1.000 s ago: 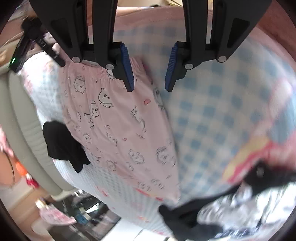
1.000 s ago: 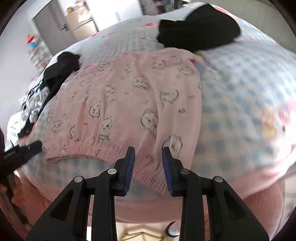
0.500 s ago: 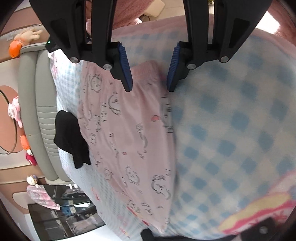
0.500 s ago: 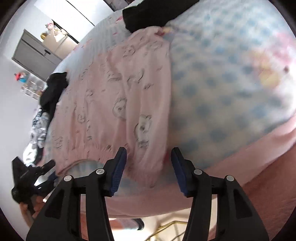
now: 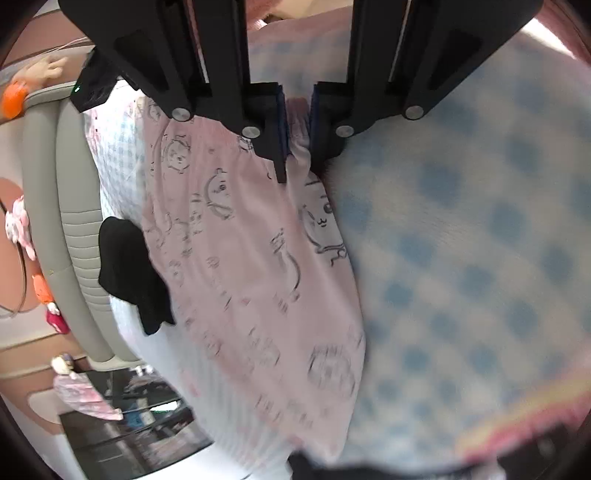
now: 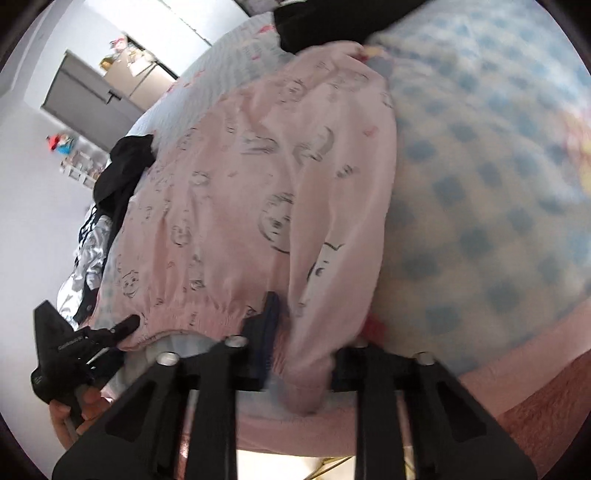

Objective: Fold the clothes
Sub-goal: 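Grasp the pants leg cuffs with both grippers, then pull the cuffs straight and open both grippers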

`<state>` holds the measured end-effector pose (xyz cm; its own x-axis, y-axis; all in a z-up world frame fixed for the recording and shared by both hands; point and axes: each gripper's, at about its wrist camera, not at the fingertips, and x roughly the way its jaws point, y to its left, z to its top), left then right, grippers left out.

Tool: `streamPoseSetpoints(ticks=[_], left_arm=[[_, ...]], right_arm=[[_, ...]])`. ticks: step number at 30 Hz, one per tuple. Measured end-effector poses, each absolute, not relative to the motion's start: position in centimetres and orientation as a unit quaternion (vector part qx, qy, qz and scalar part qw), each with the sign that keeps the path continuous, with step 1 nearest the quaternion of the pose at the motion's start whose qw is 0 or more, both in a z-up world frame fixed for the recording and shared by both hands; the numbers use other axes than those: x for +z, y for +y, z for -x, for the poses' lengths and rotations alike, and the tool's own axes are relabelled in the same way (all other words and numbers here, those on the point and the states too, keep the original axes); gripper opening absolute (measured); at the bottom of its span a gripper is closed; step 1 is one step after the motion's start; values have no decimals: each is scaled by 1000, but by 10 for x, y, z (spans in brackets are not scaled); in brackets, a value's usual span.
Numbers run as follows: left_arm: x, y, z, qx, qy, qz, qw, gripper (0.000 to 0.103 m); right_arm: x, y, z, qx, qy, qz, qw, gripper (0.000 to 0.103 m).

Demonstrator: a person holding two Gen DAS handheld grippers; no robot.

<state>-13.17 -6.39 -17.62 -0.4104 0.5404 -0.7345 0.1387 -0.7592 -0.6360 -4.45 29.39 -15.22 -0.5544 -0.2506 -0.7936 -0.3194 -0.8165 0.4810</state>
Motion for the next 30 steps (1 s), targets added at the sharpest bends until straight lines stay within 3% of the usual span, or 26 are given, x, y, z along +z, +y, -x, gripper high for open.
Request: streamPoseSetpoints(ticks=[5,9,21,26,30], left_arm=[[-153,-91,112,784,-334,505,136,8],[-146,-97,99,797,-296,510,131,8],[-182,-85,90,791,-267,537,125,12],[-172,-97,93,766,-277,558,157,15],[-144,-101,93,796,-228,545,136,16]], right_arm=[[-135,281,44,831,322,453,-3,9],[-128,257,40,842,297,450,0,9],[-155,253,20,835,282,472,26,9],[-140,267,14,832,306,463,15,18],[-109,275,2,862,253,434,62,30]])
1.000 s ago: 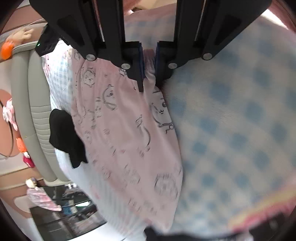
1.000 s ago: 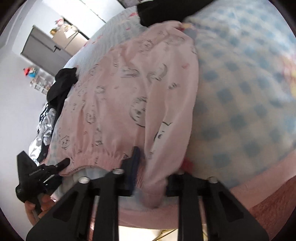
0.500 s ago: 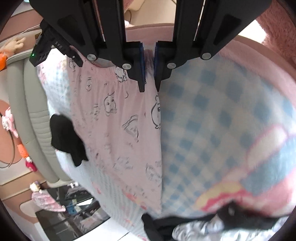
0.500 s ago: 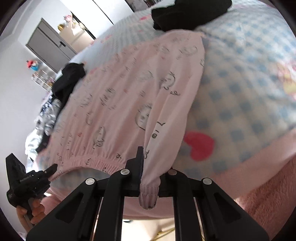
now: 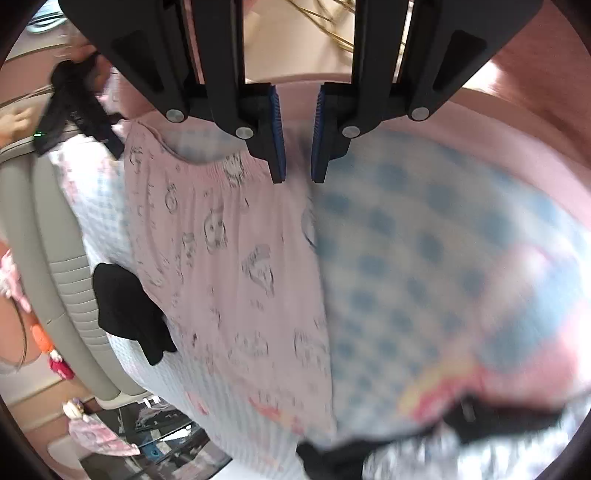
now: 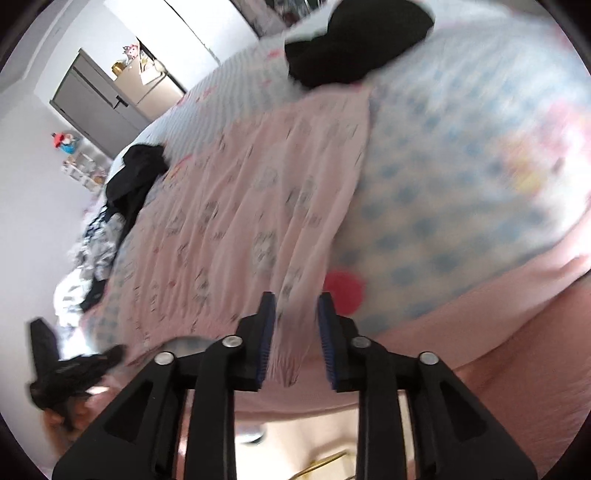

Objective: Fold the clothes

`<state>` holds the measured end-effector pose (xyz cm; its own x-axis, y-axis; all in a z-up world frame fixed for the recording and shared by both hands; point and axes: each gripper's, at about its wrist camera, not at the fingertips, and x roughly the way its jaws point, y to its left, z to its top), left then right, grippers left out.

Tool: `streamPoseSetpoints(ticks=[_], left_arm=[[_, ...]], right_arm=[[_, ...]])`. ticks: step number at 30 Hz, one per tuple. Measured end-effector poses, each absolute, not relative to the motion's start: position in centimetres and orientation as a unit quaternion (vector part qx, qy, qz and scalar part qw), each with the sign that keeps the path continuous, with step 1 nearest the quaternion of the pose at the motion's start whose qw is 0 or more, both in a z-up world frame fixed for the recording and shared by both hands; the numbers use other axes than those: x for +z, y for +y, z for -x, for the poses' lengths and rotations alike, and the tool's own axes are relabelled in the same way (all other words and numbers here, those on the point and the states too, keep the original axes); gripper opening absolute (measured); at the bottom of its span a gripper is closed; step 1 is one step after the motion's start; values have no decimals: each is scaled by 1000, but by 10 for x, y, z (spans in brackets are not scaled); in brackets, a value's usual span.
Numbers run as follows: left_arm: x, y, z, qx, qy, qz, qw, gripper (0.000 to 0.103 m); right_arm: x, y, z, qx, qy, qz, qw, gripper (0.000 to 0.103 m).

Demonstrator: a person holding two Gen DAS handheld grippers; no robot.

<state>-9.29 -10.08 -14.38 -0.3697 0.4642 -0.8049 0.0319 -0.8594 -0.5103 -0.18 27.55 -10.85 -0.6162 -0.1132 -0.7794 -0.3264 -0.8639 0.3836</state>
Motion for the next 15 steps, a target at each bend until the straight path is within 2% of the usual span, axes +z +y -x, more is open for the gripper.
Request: streamPoseSetpoints(ticks=[1,2,7,10,12,15], left_arm=[[-138,-96,95,803,-219,537,140,16],[-133,-91,98,810,-209,528,144,16],[-127,-26,117,831,-117,511,185,16],[-152,-7,136,813,-96,552,160,16],[-168,-12,142,791,-102,586,143,16],[-163,-24,133,795,-101,582,141,16]], right_arm=[[-103,278,0,871,236,424,73,37],[-101,279,3,876,224,419,74,38],[-115,266,34,883,172,435,33,38],[-145,266,45,861,133,489,48,33],[-157,275,38,859,136,489,75,30],[-163,301,16,853,200,475,81,30]])
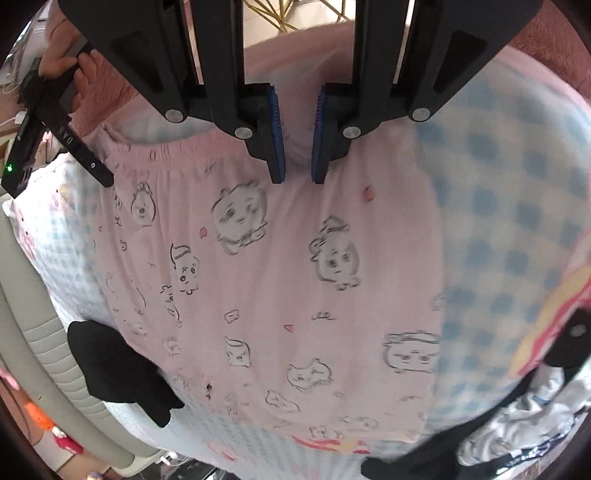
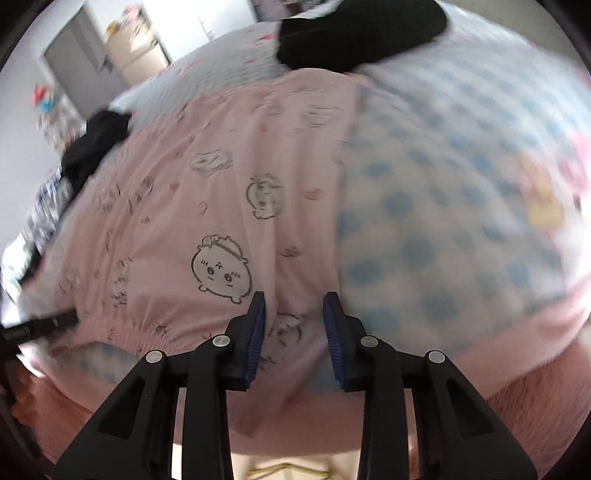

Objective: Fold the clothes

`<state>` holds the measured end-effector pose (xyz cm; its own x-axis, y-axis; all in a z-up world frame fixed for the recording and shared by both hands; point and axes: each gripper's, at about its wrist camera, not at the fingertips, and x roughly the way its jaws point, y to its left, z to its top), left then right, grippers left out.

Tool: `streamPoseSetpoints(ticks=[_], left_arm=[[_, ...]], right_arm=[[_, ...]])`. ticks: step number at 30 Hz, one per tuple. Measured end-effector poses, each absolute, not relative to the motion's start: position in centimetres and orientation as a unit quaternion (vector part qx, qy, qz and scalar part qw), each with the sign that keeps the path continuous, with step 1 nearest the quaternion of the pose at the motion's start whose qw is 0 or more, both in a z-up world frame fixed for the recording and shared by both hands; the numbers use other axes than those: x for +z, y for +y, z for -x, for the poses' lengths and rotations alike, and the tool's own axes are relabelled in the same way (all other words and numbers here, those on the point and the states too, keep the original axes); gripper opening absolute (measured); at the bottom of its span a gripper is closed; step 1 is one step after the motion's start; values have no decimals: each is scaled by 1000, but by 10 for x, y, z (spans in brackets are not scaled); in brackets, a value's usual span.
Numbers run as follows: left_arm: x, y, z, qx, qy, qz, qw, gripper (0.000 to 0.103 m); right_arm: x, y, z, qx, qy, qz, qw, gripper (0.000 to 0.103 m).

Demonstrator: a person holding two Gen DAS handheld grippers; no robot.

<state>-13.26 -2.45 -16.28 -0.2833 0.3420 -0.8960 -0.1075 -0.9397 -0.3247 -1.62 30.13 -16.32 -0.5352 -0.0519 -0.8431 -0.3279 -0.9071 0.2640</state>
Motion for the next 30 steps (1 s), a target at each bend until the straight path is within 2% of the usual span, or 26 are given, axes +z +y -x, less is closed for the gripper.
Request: streamPoseSetpoints(ticks=[6,10,13,15,17,19,24,27,30], left_arm=[[-156,-60,116,798,-136,570,138,16],[-136,-60,111,838,-119,518,126,16],[-144,-63,121,836,-120,526,100,25],[-156,-70,127,824,-125,548,76,25],[-161,-85,124,815,-156,551,86,25],[-158,-100,118,812,-185,545,99,25],[-162,-135,123,802,-281,513,120,29],[-170,-130,139,793,-305,512,128,37],[-173,-123,155,789,-311,514,130,38]], right_arm=[[-144,295,13,862,193,460,89,34],[-127,281,16,877,192,432,80,35],[-122,259,28,883,168,435,54,35],[-131,246,37,876,137,459,54,35],[-142,241,41,866,109,484,64,33],[-153,251,40,858,128,492,64,31],[-131,255,47,869,161,467,35,35],[-116,230,69,877,150,457,-11,37],[-112,194,102,876,121,465,-46,37]])
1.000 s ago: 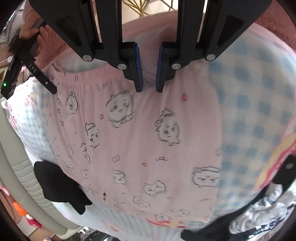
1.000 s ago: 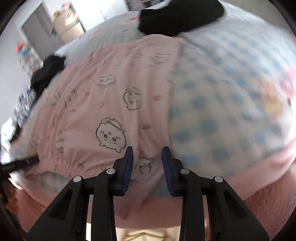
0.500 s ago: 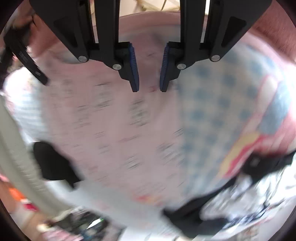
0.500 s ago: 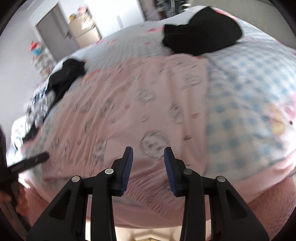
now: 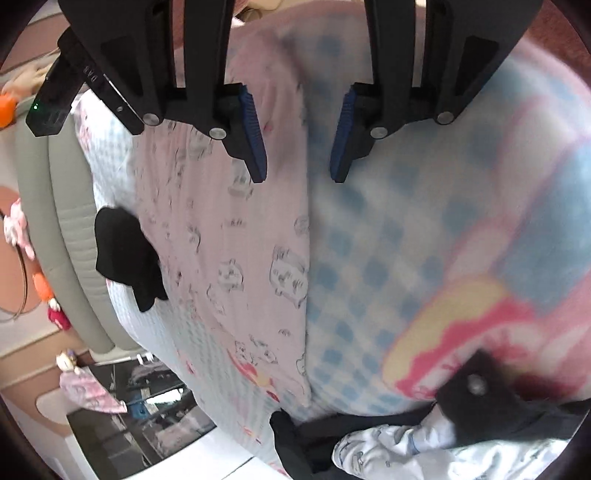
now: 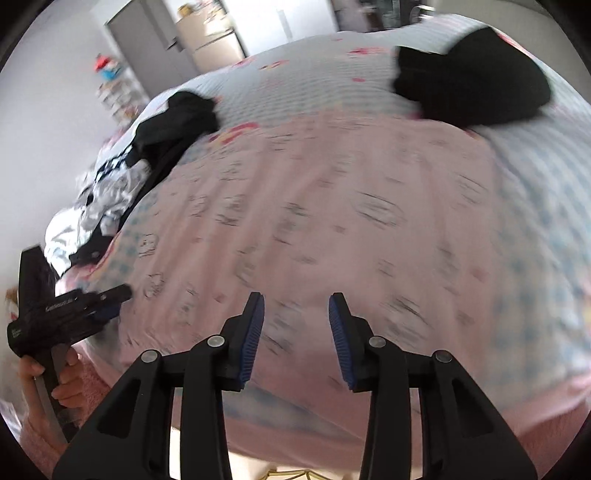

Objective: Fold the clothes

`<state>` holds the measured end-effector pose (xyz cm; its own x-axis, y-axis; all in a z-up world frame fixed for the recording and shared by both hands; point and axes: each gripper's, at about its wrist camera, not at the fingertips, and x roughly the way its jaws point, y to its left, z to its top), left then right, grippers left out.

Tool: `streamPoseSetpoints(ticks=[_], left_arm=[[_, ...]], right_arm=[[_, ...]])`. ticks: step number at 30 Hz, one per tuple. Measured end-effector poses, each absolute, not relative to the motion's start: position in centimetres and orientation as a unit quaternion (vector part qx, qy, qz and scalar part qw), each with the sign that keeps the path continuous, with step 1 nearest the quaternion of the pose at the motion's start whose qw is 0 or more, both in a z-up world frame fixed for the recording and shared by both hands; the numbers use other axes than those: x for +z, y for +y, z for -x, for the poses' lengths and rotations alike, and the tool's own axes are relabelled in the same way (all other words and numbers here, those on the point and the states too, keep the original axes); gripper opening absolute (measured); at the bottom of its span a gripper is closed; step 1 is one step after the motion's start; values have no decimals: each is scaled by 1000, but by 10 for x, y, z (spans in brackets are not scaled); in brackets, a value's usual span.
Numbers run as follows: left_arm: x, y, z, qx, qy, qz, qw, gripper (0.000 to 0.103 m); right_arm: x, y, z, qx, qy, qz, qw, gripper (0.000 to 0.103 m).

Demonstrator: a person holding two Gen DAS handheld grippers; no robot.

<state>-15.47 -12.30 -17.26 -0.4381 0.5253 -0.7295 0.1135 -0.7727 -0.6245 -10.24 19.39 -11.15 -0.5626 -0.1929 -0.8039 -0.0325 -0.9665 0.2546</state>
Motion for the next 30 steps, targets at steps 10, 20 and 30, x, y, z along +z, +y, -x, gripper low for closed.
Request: streamPoseSetpoints(ticks=[10,20,30], left_arm=[[-173,-120,174,817,-230,517,106,3],[-168,-147,148,807,-304,501,75,8],[-180,-108,131,785,-276,537,134,13]], right_arm=[[-148,155,138,-861,-95,-499,40,37],[-141,196,117,-861,-118,-495,2,37],[-151,172,97,-862,-102,-496,30,43]])
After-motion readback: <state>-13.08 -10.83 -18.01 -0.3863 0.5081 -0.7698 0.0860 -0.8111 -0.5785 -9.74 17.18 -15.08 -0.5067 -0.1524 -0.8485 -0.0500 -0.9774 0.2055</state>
